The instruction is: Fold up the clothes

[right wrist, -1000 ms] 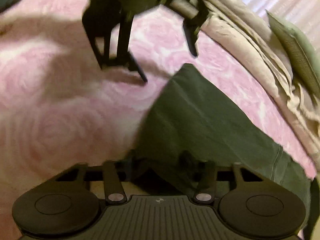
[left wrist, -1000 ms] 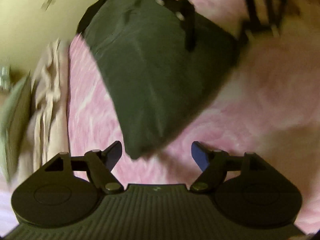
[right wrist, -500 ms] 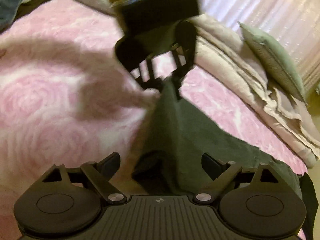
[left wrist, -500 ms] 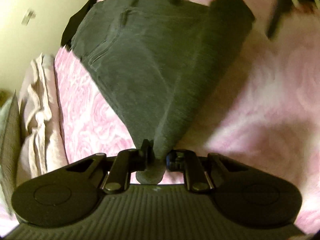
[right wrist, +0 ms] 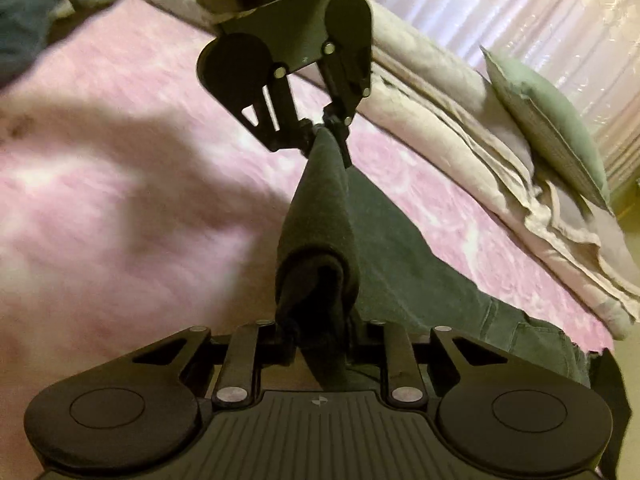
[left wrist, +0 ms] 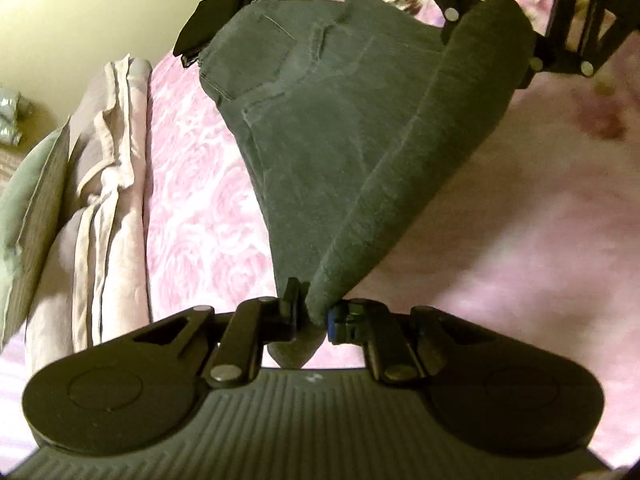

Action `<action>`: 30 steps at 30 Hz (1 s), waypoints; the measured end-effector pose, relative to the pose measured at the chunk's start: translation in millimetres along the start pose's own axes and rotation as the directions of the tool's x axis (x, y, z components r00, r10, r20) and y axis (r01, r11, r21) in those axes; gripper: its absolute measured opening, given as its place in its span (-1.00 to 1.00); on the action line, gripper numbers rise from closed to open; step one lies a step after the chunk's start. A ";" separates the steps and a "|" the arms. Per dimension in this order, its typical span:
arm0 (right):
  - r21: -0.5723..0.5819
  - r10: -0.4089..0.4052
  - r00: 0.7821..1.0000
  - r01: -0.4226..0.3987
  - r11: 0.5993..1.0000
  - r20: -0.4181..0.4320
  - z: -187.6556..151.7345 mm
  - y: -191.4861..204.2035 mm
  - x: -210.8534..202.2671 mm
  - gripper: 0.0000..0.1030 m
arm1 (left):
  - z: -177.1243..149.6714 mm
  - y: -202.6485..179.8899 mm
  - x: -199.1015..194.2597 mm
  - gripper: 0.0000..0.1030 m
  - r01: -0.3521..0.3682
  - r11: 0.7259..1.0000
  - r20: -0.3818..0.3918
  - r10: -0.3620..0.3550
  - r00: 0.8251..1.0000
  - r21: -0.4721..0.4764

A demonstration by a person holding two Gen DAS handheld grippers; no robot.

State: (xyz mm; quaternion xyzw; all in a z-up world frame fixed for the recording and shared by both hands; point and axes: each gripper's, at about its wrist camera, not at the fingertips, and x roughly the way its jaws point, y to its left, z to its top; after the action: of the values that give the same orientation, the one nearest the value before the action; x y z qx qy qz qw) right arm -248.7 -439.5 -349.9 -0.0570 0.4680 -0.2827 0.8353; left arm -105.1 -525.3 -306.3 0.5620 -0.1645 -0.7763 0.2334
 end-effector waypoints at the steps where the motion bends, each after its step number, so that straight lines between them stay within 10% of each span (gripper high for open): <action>1: 0.012 0.034 0.999 -0.034 0.999 0.009 3.7 4.1 -11.2 -0.58 | -3.5 -6.9 -15.0 -0.81 0.021 1.000 -0.017 -0.021 1.000 -0.014; 9: 0.201 0.357 0.926 -0.375 0.905 0.121 27.3 10.3 -81.8 -0.59 | -12.6 -29.7 -115.8 -0.80 0.163 0.975 -0.135 -0.184 0.974 -0.150; 17: 0.471 0.256 0.937 -0.342 0.813 0.239 12.0 -141.5 -109.7 -0.68 | 73.2 92.2 -112.3 -0.78 0.157 0.975 -0.104 -0.174 0.979 -0.156; 22: 0.632 0.211 0.937 -0.344 0.694 0.278 -34.0 -247.0 -88.0 -0.71 | 153.2 171.3 -47.9 -0.78 0.196 0.974 -0.113 -0.209 0.971 -0.116; 30: 0.860 0.212 0.936 -0.343 0.377 0.280 -146.5 -370.1 -25.7 -0.72 | 255.6 238.1 129.8 -0.78 0.343 0.935 -0.130 -0.352 0.927 -0.087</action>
State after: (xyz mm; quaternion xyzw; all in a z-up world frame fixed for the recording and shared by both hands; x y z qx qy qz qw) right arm -533.3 -709.7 -278.8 0.4585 0.1952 -0.3395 0.7977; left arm -339.2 -797.4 -206.0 0.6290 -0.0210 -0.7676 0.1211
